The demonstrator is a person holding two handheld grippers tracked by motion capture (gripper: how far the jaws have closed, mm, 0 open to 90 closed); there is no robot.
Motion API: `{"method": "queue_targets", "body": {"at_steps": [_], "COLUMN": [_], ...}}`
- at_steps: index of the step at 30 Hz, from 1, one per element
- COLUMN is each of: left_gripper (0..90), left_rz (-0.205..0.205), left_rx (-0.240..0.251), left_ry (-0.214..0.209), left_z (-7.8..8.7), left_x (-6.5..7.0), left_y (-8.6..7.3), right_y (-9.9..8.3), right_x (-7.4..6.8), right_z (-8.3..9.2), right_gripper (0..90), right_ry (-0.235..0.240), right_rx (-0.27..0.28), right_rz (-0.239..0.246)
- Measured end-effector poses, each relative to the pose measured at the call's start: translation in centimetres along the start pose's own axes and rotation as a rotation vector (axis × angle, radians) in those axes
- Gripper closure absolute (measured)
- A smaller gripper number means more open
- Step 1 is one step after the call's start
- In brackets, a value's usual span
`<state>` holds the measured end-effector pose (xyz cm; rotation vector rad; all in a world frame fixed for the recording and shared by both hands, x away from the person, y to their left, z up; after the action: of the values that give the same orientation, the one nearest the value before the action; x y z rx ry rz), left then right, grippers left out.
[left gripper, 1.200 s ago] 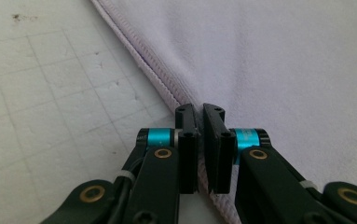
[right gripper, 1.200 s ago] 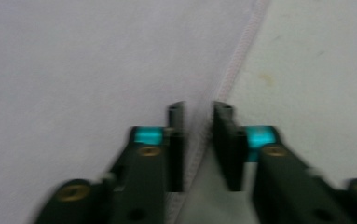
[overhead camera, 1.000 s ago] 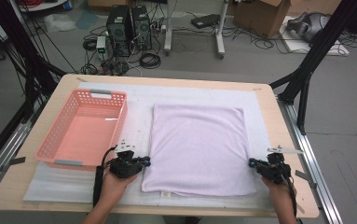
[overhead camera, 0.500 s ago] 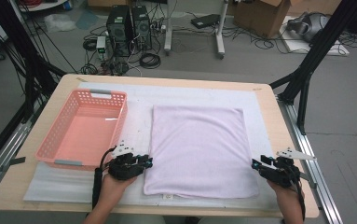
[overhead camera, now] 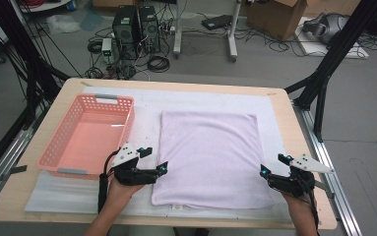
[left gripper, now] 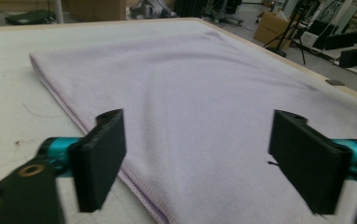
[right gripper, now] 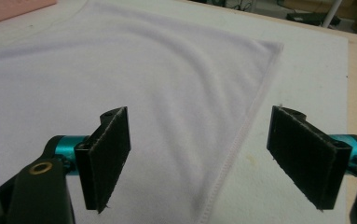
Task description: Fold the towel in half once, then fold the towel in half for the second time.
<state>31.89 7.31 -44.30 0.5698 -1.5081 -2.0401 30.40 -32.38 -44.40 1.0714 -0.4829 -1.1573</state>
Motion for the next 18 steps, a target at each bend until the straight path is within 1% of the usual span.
{"method": "queue_targets", "body": {"at_steps": [2, 5, 10, 13, 15, 16, 18], "left_gripper": [17.6, 17.9, 18.6, 19.2, 20.5, 20.6, 20.6], "left_rz": [0.003, 0.014, 0.007, 0.019, 0.033, 0.037, 0.041], "left_rx": [0.003, 0.010, 0.002, -0.001, 0.011, 0.007, 0.010], "left_ry": [0.002, 0.013, 0.015, 0.014, 0.019, 0.017, 0.012], "left_z": [0.12, 0.29, 0.29, 0.20, 0.15, 0.17, 0.17], "left_x": [-0.22, -0.47, -0.58, -0.68, -0.86, -0.93, -1.01], "left_y": [0.00, 0.06, -0.04, -0.08, 0.02, 0.04, 0.18], "right_y": [0.05, -0.05, -0.23, -0.21, -0.19, -0.23, -0.27], "right_x": [-0.08, -0.08, -0.10, 0.05, 0.25, 0.25, 0.31], "right_z": [-0.07, -0.20, -0.33, -0.24, -0.35, -0.41, -0.55], "right_gripper": [18.8, 18.8, 18.8, 18.7, 18.7, 18.7, 18.7], "right_ry": [0.004, 0.005, 0.017, 0.010, 0.009, 0.009, 0.009], "right_rx": [0.001, -0.006, -0.018, -0.021, -0.020, -0.024, -0.031], "right_rz": [0.008, 0.003, 0.002, -0.008, -0.006, -0.016, -0.014]}}
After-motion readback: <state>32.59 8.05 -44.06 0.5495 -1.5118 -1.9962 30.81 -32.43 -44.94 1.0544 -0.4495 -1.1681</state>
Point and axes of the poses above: each handheld gripper's, and its own axes: z roughly backward along the jaws, y roughly out of its top, x roughly to its right, the point moved 7 cm from there along -z, roughly forward along the jaws, and after that the axes turned 13 degrees about -z, right-handed, at the moved point
